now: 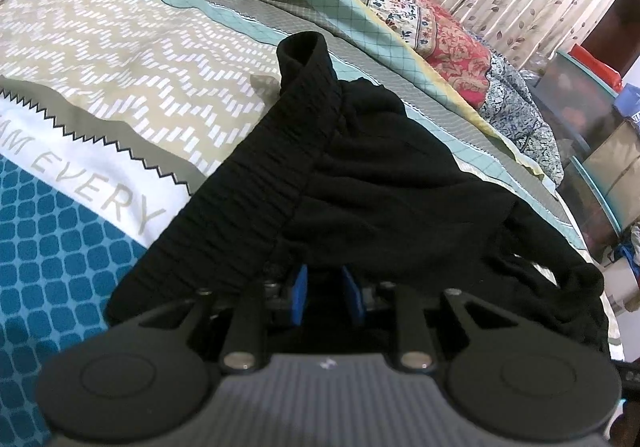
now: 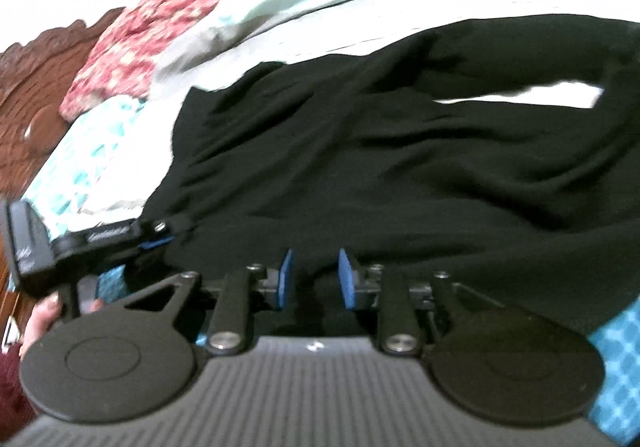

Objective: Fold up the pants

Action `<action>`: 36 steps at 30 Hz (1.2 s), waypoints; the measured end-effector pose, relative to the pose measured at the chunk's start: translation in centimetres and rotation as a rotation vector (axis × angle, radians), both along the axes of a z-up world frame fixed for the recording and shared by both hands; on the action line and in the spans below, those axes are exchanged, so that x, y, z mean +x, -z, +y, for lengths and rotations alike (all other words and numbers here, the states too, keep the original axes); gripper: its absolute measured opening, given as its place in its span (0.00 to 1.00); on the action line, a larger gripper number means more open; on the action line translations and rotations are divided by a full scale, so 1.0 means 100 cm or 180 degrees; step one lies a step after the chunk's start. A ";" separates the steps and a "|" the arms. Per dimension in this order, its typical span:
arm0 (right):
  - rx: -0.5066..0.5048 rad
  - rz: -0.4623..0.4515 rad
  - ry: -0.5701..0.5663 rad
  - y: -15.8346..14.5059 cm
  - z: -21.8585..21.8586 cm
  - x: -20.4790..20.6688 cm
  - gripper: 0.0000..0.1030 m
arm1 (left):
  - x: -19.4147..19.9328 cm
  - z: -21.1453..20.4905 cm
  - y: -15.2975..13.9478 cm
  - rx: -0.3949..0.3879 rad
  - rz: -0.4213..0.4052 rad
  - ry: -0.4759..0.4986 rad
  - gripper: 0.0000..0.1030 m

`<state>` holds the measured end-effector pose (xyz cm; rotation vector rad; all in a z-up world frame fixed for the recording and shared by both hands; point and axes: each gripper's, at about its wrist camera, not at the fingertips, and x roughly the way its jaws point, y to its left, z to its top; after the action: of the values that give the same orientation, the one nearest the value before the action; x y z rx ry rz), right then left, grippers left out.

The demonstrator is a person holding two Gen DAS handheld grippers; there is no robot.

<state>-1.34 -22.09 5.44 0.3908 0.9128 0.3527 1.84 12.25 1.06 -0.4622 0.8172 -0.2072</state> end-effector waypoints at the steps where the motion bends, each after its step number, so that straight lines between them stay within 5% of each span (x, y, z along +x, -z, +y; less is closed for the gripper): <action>1: -0.0028 0.0113 0.0050 0.007 -0.003 0.002 0.29 | 0.000 0.000 0.000 0.0005 0.0000 0.0000 0.21; 10: -0.0001 0.0159 0.0064 0.013 -0.005 0.002 0.28 | 0.000 0.001 -0.006 -0.0021 0.0069 -0.0012 0.22; 13: 0.0022 0.0028 0.0070 0.004 -0.010 0.000 0.32 | -0.008 0.010 -0.027 -0.0133 -0.0117 -0.0059 0.44; 15: -0.0028 0.0002 0.0070 0.002 -0.010 0.003 0.32 | -0.011 0.019 -0.044 0.0095 -0.0346 -0.0252 0.59; 18: -0.0023 -0.0009 0.0051 -0.004 -0.006 0.012 0.32 | -0.004 0.041 -0.049 0.0248 -0.0348 -0.0623 0.62; 23: -0.0177 -0.0223 -0.0166 -0.031 0.019 0.039 0.36 | -0.009 0.068 -0.024 -0.0079 0.0007 -0.0725 0.63; 25: -0.0256 -0.0303 -0.0283 -0.039 0.034 0.055 0.39 | -0.018 0.063 -0.019 -0.0033 -0.0019 -0.0593 0.59; 27: -0.0346 -0.0368 -0.0419 -0.048 0.057 0.079 0.40 | -0.028 0.054 -0.018 0.0062 -0.0082 -0.0456 0.28; 29: -0.0434 -0.0431 -0.0550 -0.057 0.084 0.106 0.41 | -0.037 0.048 -0.021 0.0233 -0.0221 -0.0414 0.18; 36: -0.0759 -0.0639 -0.1011 -0.086 0.190 0.198 0.47 | -0.064 0.024 -0.048 0.0569 -0.0696 -0.0187 0.08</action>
<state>18.45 -3.05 14.01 -0.0117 0.8082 0.5568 -4.54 14.62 5.85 -0.2888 0.6009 -0.1262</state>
